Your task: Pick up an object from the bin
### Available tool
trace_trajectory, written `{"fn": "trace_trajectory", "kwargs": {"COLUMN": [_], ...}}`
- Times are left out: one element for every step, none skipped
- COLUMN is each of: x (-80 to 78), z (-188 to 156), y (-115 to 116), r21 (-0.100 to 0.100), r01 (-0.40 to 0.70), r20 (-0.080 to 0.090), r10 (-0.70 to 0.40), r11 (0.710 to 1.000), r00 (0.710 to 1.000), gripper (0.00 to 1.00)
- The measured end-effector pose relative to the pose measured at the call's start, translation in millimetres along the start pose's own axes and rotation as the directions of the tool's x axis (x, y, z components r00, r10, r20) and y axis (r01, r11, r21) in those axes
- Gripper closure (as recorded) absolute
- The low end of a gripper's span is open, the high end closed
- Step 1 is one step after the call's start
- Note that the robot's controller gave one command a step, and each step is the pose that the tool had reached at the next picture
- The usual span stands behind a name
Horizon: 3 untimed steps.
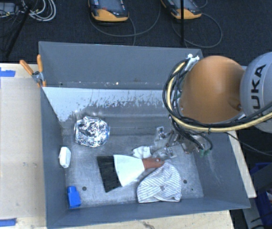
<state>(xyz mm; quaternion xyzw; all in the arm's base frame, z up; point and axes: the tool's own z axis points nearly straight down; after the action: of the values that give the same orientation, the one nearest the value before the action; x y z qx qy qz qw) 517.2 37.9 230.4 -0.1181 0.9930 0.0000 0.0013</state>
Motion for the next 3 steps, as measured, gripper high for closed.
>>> {"fn": "trace_trajectory", "kwargs": {"x": [-0.4,-17.7,-17.9], "z": [23,85,85], "y": [7,1,1], "r21": [-0.002,-0.001,-0.001], "r01": [-0.009,-0.024,-0.024], "r20": [-0.006,-0.004,-0.004], "r10": [0.009,0.024,0.024], "r11": [1.000,1.000,1.000], "r00": [1.000,1.000,1.000], "gripper": [1.00,0.00,0.00]}}
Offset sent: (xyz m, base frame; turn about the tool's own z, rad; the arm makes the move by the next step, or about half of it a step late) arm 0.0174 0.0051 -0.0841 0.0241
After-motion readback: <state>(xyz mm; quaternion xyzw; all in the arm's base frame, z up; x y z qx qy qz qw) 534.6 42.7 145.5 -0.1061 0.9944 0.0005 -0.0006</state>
